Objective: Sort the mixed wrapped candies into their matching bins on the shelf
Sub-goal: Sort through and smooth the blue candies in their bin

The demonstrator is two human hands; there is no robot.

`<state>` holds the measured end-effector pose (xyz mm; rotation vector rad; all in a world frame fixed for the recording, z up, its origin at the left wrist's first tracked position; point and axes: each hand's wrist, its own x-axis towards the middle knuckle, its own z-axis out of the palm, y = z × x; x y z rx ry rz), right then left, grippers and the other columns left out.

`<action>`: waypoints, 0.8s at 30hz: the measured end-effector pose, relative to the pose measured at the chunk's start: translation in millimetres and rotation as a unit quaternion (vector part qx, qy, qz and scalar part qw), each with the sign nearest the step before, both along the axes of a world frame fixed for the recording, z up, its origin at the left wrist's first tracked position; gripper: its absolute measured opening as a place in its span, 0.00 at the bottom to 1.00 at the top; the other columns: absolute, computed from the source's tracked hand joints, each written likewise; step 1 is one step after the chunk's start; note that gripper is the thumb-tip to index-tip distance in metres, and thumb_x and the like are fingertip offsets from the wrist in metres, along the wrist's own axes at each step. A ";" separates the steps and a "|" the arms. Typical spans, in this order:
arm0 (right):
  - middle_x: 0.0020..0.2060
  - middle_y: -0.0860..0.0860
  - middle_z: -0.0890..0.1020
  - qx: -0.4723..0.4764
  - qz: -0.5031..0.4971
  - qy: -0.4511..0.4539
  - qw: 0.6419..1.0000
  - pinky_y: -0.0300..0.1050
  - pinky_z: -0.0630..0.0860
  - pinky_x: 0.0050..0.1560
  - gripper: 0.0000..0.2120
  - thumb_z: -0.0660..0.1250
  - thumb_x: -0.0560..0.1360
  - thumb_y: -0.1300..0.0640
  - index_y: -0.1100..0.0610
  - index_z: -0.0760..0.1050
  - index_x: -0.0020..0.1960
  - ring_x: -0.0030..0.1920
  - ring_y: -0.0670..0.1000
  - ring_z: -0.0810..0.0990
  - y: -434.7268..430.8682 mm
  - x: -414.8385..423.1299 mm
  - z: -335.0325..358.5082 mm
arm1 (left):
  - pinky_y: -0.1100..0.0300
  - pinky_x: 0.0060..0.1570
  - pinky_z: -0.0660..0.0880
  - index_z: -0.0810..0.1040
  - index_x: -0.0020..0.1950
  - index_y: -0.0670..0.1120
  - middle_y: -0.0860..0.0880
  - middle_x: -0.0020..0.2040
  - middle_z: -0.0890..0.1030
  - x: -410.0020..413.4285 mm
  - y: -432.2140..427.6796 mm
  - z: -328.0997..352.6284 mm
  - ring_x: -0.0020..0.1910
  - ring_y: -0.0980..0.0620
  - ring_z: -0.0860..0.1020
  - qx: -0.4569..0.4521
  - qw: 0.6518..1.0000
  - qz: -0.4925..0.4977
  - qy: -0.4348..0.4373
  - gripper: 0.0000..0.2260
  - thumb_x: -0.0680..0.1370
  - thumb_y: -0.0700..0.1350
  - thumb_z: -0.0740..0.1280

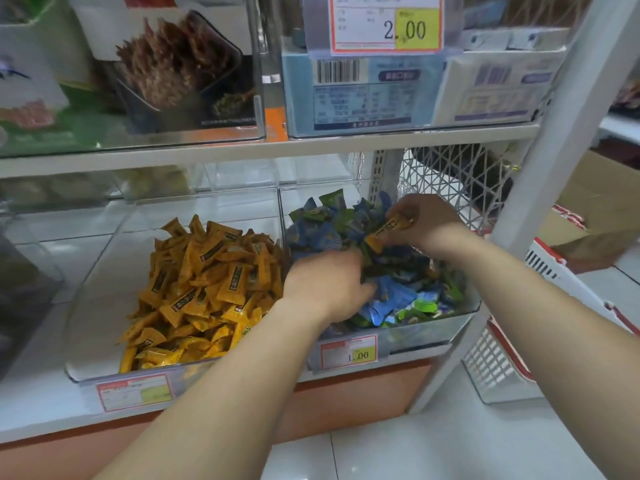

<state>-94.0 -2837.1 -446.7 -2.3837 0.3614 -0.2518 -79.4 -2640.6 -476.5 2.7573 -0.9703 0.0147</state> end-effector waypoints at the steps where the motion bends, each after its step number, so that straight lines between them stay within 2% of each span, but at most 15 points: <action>1: 0.41 0.44 0.82 0.033 0.020 -0.015 0.999 0.38 0.71 0.40 0.15 0.83 0.64 0.55 0.47 0.80 0.45 0.43 0.47 0.80 1.1 -3.4 5.4 | 0.52 0.42 0.76 0.70 0.63 0.53 0.50 0.53 0.80 -0.1 0.8 1.8 0.52 0.44 0.80 -0.058 0.998 0.018 0.009 0.20 0.77 0.63 0.61; 4: 0.42 0.53 0.86 0.174 0.093 -0.055 0.979 0.39 0.78 0.42 0.12 0.77 0.70 0.67 0.55 0.83 0.50 0.41 0.48 0.84 11.6 -15.3 13.9 | 0.48 0.53 0.78 0.63 0.73 0.56 0.51 0.64 0.79 0.0 0.2 11.1 0.59 0.45 0.79 -0.264 0.962 0.020 0.066 0.26 0.78 0.62 0.62; 6: 0.46 0.58 0.86 0.293 0.129 -0.048 0.946 0.42 0.82 0.44 0.14 0.72 0.73 0.70 0.61 0.80 0.57 0.45 0.52 0.86 18.8 -19.3 14.9 | 0.57 0.54 0.76 0.68 0.72 0.55 0.53 0.62 0.80 1.5 0.4 14.7 0.59 0.49 0.79 -0.338 0.938 0.002 0.072 0.22 0.79 0.56 0.65; 7: 0.48 0.58 0.86 0.311 0.136 -0.045 0.940 0.44 0.83 0.46 0.13 0.71 0.75 0.69 0.61 0.80 0.59 0.46 0.52 0.86 20.2 -19.4 14.7 | 0.61 0.51 0.75 0.73 0.69 0.54 0.54 0.57 0.81 2.6 2.3 15.8 0.57 0.50 0.79 -0.347 0.936 0.005 0.055 0.18 0.80 0.53 0.66; 8: 0.47 0.56 0.87 0.293 0.130 -0.045 0.946 0.46 0.83 0.47 0.11 0.70 0.77 0.67 0.58 0.80 0.58 0.46 0.51 0.86 20.3 -18.2 14.1 | 0.62 0.49 0.75 0.76 0.66 0.53 0.54 0.54 0.82 4.6 5.4 16.3 0.55 0.50 0.79 -0.341 0.939 0.014 0.029 0.15 0.80 0.51 0.67; 10: 0.47 0.51 0.86 0.159 0.081 -0.055 0.982 0.45 0.79 0.47 0.07 0.70 0.78 0.60 0.53 0.81 0.55 0.46 0.50 0.85 13.8 -14.3 9.5 | 0.57 0.46 0.76 0.77 0.64 0.52 0.51 0.51 0.83 7.8 12.9 15.9 0.51 0.46 0.80 -0.291 0.956 0.035 -0.031 0.13 0.80 0.51 0.66; 12: 0.53 0.49 0.83 0.033 0.035 -0.030 0.998 0.41 0.71 0.50 0.09 0.68 0.79 0.57 0.52 0.80 0.59 0.52 0.51 0.82 5.3 -12.7 -1.9 | 0.55 0.42 0.76 0.77 0.63 0.51 0.48 0.49 0.84 8.4 19.6 16.0 0.47 0.44 0.80 -0.231 0.970 0.036 -0.065 0.14 0.80 0.54 0.65; 14: 0.61 0.51 0.81 -0.012 0.022 0.012 1.000 0.39 0.69 0.51 0.16 0.67 0.79 0.57 0.53 0.76 0.67 0.57 0.50 0.78 0.8 -10.4 -15.8 | 0.55 0.40 0.75 0.78 0.62 0.52 0.47 0.46 0.84 8.6 25.9 14.4 0.45 0.43 0.80 -0.172 0.980 0.021 -0.093 0.13 0.80 0.54 0.64; 16: 0.66 0.52 0.78 -0.044 0.024 0.028 0.998 0.42 0.73 0.55 0.21 0.67 0.79 0.56 0.53 0.72 0.72 0.61 0.51 0.78 3.1 -5.7 -24.1 | 0.55 0.45 0.73 0.78 0.60 0.51 0.47 0.44 0.84 8.9 31.1 11.2 0.45 0.42 0.81 -0.122 0.985 0.004 -0.121 0.12 0.81 0.54 0.63; 18: 0.71 0.51 0.73 -0.082 0.043 0.026 0.995 0.44 0.72 0.65 0.23 0.65 0.80 0.56 0.52 0.69 0.74 0.67 0.53 0.75 8.2 4.1 -26.3 | 0.55 0.51 0.71 0.79 0.61 0.52 0.47 0.45 0.84 9.1 34.1 7.5 0.46 0.43 0.81 -0.109 0.986 0.010 -0.125 0.13 0.81 0.54 0.63; 20: 0.72 0.51 0.73 -0.077 0.066 0.017 0.995 0.42 0.67 0.66 0.22 0.63 0.81 0.57 0.52 0.68 0.75 0.70 0.53 0.73 11.3 13.6 -23.3 | 0.55 0.53 0.72 0.79 0.62 0.52 0.48 0.46 0.84 9.1 32.7 5.3 0.47 0.43 0.80 -0.126 0.985 0.022 -0.117 0.13 0.80 0.54 0.64; 22: 0.69 0.53 0.76 -0.069 0.083 0.021 0.994 0.42 0.68 0.62 0.15 0.61 0.82 0.55 0.51 0.73 0.68 0.69 0.54 0.74 14.8 25.0 -23.3 | 0.54 0.53 0.74 0.80 0.60 0.52 0.48 0.45 0.84 8.1 31.7 2.3 0.46 0.43 0.81 -0.143 0.982 0.026 -0.124 0.12 0.80 0.54 0.64; 23: 0.66 0.54 0.78 -0.085 0.086 0.036 0.992 0.43 0.70 0.58 0.09 0.61 0.83 0.53 0.52 0.76 0.60 0.68 0.55 0.74 15.9 30.4 -24.2 | 0.54 0.53 0.73 0.81 0.59 0.52 0.49 0.45 0.85 7.8 31.6 1.2 0.46 0.43 0.81 -0.151 0.980 0.024 -0.126 0.12 0.79 0.54 0.65; 24: 0.64 0.56 0.78 -0.108 0.085 0.053 0.989 0.44 0.69 0.52 0.08 0.60 0.82 0.51 0.52 0.76 0.52 0.67 0.55 0.75 17.1 35.2 -24.2 | 0.54 0.53 0.73 0.81 0.59 0.53 0.49 0.45 0.85 8.2 32.1 1.0 0.46 0.44 0.81 -0.161 0.979 0.024 -0.124 0.11 0.79 0.54 0.65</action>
